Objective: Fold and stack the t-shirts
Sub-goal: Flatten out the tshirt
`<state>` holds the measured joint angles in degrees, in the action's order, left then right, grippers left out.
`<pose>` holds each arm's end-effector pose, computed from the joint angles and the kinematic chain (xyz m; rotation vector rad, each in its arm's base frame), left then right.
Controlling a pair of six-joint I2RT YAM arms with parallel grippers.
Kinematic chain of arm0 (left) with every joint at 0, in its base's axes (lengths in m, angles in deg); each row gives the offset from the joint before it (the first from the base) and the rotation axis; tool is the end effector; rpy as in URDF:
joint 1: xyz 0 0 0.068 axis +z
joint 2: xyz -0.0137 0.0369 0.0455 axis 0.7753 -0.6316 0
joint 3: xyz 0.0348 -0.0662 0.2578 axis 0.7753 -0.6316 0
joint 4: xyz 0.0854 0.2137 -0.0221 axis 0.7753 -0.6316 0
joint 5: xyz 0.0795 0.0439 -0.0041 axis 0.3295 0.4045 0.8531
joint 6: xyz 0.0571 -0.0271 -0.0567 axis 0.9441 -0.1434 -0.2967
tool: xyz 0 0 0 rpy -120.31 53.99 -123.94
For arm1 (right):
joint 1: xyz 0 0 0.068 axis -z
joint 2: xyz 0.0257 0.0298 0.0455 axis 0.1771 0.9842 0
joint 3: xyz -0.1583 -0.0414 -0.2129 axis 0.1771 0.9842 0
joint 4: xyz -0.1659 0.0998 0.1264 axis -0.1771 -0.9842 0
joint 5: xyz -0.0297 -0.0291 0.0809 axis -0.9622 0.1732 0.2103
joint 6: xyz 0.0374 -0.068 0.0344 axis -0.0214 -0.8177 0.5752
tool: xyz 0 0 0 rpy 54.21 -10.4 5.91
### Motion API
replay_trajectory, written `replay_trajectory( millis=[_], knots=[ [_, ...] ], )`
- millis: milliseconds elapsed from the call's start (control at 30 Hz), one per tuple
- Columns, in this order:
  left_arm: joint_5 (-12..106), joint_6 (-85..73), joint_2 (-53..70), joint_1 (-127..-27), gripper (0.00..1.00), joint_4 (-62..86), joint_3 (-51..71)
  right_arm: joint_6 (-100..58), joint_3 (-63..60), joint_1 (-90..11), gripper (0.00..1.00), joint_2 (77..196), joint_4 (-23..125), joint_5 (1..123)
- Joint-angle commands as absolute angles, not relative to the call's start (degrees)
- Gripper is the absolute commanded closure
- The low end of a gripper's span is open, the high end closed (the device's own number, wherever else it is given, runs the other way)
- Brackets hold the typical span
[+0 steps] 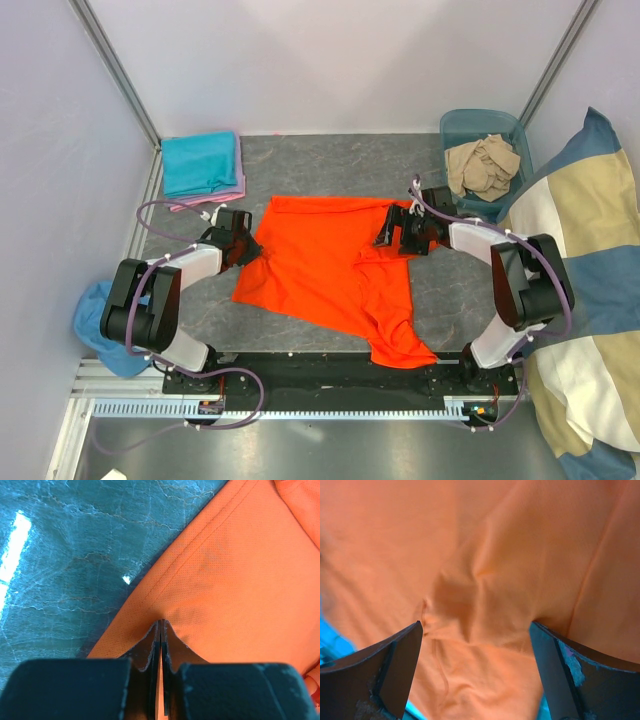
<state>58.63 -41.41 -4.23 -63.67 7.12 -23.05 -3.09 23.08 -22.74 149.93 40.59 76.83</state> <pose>0.2807 -0.0596 0.1360 -0.7567 2.3909 -0.3717 0.3057 0.0977 0.1524 0.1041 2.5817 0.7565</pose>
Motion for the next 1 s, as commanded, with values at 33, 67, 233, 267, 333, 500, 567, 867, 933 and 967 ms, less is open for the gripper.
replay_trajectory(
  millis=[33, 67, 233, 267, 333, 500, 567, 867, 933, 967],
  knots=[
    [59.4, -41.6, -3.7, -63.5, 0.94, 6.8, -23.9, -1.9, 17.1, -22.8, 0.02, 156.3, 43.1, 76.5],
    [59.6, -41.6, -3.7, -63.4, 0.94, 6.7, -23.7, -1.8, 15.5, -22.9, 0.02, 157.2, 42.7, 75.8],
    [60.2, -41.6, -4.7, -63.3, 0.94, 6.1, -22.3, -2.4, 9.5, -22.8, 0.02, 163.8, 39.2, 70.1],
    [60.3, -41.6, -5.1, -63.3, 0.94, 6.1, -21.7, -2.6, 7.3, -22.9, 0.02, 165.0, 38.2, 69.0],
    [60.4, -41.7, -6.1, -63.1, 0.94, 6.1, -20.8, -3.1, 4.8, -22.9, 0.02, 168.3, 37.2, 68.0],
    [61.1, -41.5, -11.2, -63.0, 0.94, 6.3, -15.0, -3.7, -3.8, -22.9, 0.02, 174.9, 34.6, 66.7],
    [61.8, -41.1, -13.9, -63.0, 0.94, 6.1, -12.2, -3.9, -7.2, -22.8, 0.02, 177.7, 33.7, 66.5],
    [63.3, -40.6, -21.2, -62.2, 0.94, 4.4, -3.3, -5.0, -19.4, -21.8, 0.02, 185.7, 30.2, 65.6],
    [63.4, -40.3, -22.8, -62.0, 0.94, 4.4, -1.6, -5.7, -22.2, -21.0, 0.02, 186.8, 30.4, 66.1],
    [63.6, -39.4, -22.9, -62.0, 0.94, 5.3, -1.2, -6.0, -22.8, -20.8, 0.02, 186.9, 31.0, 66.8]
  ],
)
